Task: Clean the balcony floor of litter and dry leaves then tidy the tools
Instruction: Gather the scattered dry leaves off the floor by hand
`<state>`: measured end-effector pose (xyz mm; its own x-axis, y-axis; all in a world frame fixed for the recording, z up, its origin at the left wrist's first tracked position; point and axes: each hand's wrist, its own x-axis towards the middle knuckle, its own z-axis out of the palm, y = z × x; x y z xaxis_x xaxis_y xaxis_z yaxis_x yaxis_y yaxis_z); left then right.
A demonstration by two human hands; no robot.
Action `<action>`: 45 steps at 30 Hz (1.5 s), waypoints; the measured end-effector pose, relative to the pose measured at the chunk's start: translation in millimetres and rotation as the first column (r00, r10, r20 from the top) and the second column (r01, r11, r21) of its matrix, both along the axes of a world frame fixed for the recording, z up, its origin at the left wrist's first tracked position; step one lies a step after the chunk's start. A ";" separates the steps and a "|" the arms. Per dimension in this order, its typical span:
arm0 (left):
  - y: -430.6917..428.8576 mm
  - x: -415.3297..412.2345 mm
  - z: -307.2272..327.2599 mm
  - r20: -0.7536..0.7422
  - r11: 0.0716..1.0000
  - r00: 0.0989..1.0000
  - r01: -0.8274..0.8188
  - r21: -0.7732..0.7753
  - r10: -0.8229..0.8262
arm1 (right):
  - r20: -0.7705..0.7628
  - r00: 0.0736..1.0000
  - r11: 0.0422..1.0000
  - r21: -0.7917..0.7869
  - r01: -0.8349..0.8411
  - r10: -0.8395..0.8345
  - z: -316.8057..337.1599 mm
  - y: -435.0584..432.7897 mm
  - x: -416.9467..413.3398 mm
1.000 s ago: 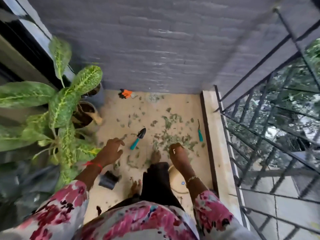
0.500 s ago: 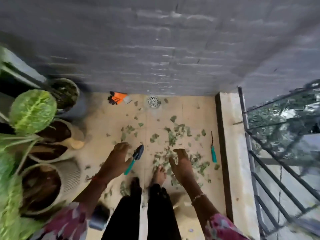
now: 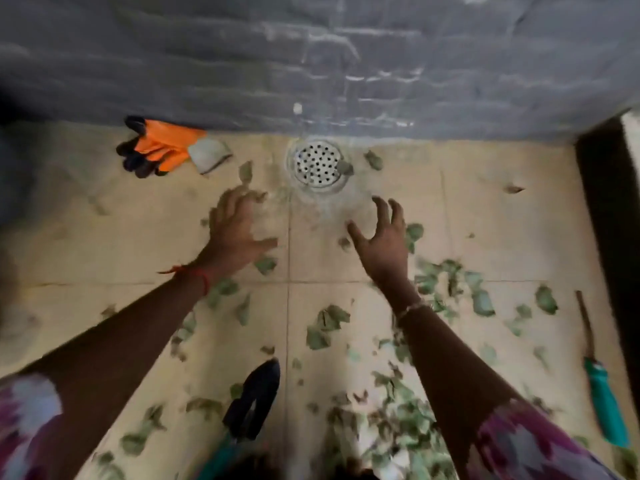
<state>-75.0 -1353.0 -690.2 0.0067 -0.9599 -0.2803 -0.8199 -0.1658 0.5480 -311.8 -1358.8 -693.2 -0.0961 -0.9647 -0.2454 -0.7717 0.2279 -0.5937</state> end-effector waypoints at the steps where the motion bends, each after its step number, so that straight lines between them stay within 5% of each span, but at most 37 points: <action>1: -16.0 3.1 -24.7 -0.011 0.998 0.998 -0.064 0.007 0.065 | -0.040 0.999 0.999 -0.019 -0.033 0.032 -23.6 -24.7 3.4; 6: -67.4 2.1 -80.2 -0.017 0.974 0.990 -0.138 -0.181 0.137 | -0.232 0.966 0.988 -0.076 -0.135 0.114 -68.7 -97.4 5.7; 12: -79.5 -6.5 -109.5 0.141 0.948 0.976 -0.117 -0.297 0.165 | -0.216 0.975 0.958 -0.264 -0.109 0.052 -99.4 -115.9 27.9; 19: -79.4 -2.1 -116.9 0.174 0.929 0.976 -0.061 -0.366 0.132 | 0.271 0.887 0.827 -0.531 -0.188 0.375 -90.6 -110.2 72.8; 21: -80.7 -0.9 -115.9 0.151 0.923 0.980 -0.063 -0.380 0.129 | 0.280 0.865 0.825 -0.515 -0.231 0.417 -85.9 -120.8 88.3; 26: -76.8 3.0 -114.8 0.000 0.897 0.995 -0.094 -0.432 0.104 | 0.002 0.939 0.870 -0.376 -0.319 0.345 -98.1 -128.0 96.9; 30: -73.4 4.1 -112.3 -0.120 0.879 0.990 -0.120 -0.461 0.073 | -0.107 0.930 0.824 -0.436 -0.363 0.353 -109.7 -89.2 80.3; 38: -69.3 8.8 -107.3 -0.329 0.877 0.943 -0.117 -0.467 -0.050 | 0.113 0.950 0.839 -0.508 -0.196 0.290 -96.5 -68.6 56.5; 42: -62.3 5.3 -104.3 -0.356 0.899 0.926 -0.045 -0.436 -0.126 | -0.092 0.934 0.864 -0.356 -0.355 0.346 -102.6 -61.0 58.8; 45: -54.3 2.2 -101.2 -0.348 0.916 0.919 0.033 -0.399 -0.185 | -0.097 0.930 0.860 -0.356 -0.366 0.355 -102.2 -43.2 65.3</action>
<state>-72.7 -1407.3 -791.4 -0.1360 -0.9803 0.1433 -0.5435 0.1947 0.8165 -246.6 -1402.0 -795.4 0.2742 -0.9536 0.1243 -0.7755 -0.2957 -0.5578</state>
